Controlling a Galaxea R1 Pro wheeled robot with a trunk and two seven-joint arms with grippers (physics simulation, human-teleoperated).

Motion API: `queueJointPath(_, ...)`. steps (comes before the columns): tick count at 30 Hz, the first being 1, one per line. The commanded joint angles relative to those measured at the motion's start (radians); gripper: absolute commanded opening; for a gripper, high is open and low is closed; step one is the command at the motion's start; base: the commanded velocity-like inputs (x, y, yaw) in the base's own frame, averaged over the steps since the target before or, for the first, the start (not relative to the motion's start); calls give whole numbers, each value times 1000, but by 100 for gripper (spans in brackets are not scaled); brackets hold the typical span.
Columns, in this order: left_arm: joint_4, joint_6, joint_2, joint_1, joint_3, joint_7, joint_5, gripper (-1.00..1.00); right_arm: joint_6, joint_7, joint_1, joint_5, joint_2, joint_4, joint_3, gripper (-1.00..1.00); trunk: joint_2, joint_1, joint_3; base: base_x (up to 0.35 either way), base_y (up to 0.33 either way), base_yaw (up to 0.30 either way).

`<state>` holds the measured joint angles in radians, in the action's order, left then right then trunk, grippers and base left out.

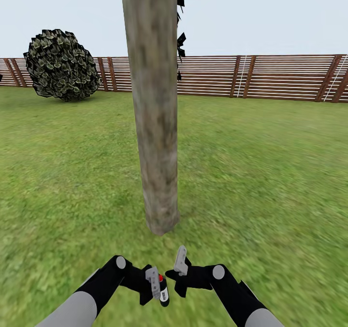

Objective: In the garden, pick up the pesticide atomizer on the floor and spray pesticide onto both trees until each tree trunk is fully covered.

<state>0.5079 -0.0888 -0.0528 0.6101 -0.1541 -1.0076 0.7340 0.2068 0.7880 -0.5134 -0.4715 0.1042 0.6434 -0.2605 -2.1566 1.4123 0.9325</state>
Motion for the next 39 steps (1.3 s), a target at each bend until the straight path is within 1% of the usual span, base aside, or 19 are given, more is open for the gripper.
queueJointPath(1, 2, -9, -1, 0, 1, -2, 9, -100, 6, 0, 0, -10, 0, 1, 1, -100, 0, 0, 1, 0, 0, 0)
queueJointPath(17, 4, -9, -7, 1, 4, -2, 6, -100, 6, 0, 0, -12, 0, 0, 1, -100, 0, 0, 1, 0, 0, 0)
queueJointPath(39, 6, -6, -8, 3, 5, 0, 2, -100, 6, 0, 0, -12, 0, -2, 3, -100, 0, 0, 1, 0, 0, 0)
